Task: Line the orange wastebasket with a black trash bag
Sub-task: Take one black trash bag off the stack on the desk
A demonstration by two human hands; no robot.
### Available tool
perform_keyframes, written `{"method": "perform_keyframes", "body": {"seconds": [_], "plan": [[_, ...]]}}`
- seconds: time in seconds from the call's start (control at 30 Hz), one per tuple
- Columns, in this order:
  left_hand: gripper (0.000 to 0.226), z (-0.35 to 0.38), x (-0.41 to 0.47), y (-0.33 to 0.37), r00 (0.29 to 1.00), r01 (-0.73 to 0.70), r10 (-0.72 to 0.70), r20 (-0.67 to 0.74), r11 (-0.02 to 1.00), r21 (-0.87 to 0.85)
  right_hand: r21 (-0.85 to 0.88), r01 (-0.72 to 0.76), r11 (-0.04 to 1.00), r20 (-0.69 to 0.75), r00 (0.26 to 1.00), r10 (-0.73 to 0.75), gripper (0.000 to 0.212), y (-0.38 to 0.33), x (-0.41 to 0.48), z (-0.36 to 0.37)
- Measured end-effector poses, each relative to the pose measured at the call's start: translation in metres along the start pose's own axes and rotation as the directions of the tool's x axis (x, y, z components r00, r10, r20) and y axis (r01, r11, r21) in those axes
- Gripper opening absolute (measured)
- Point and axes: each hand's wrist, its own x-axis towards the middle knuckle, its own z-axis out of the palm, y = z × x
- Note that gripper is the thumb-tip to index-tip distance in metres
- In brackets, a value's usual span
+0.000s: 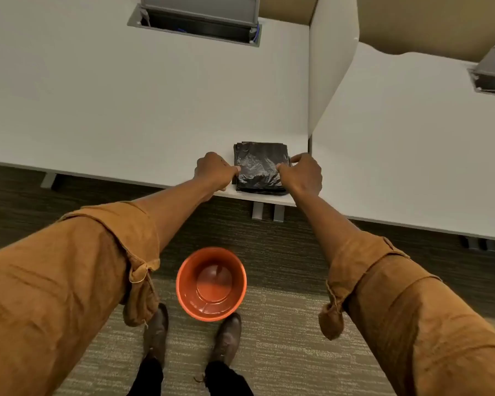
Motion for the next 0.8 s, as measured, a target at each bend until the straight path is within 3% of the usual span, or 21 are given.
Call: {"method": "perform_keyframes", "body": {"seconds": [0.03,0.13,0.27,0.4,0.53,0.6,0.7,0.8], "plan": [[0.036,0.004,0.002,-0.001,1.000,0.017,-0.017,0.010,1.000,-0.013,0.001,-0.012,1.000,0.002,1.000,0.012,0.019,0.000,-0.001,0.001],[0.039,0.015,-0.002,-0.004,0.999,0.032,-0.032,-0.001,0.999,-0.017,-0.013,-0.060,0.998,0.010,0.998,0.060,0.030,0.006,-0.002,0.009],[0.026,0.026,-0.002,-0.008,0.996,0.041,-0.042,-0.081,0.999,-0.019,0.071,-0.087,0.994,0.012,0.996,0.087,0.019,0.008,-0.001,0.014],[0.017,0.025,-0.009,-0.004,0.989,0.043,-0.052,-0.139,0.997,-0.068,0.257,-0.116,0.959,0.024,0.993,0.114,0.019,0.006,-0.005,0.014],[0.020,0.015,-0.024,0.006,0.989,-0.005,-0.035,-0.145,0.963,-0.268,0.487,-0.099,0.868,0.010,0.994,0.107,0.011,-0.003,-0.014,0.002],[0.018,0.009,-0.032,0.012,0.992,0.017,-0.067,-0.109,0.911,-0.413,0.569,-0.081,0.819,0.004,0.995,0.096,0.010,-0.007,-0.023,-0.007],[0.014,-0.001,-0.047,0.021,0.991,0.106,-0.134,0.007,0.743,-0.661,0.644,-0.069,0.762,0.000,0.996,0.090,0.010,-0.010,-0.038,-0.017],[0.011,-0.009,-0.069,0.024,0.984,0.166,-0.153,0.089,0.615,-0.771,0.688,-0.051,0.724,0.009,0.998,0.062,0.008,-0.012,-0.058,-0.025]]}}
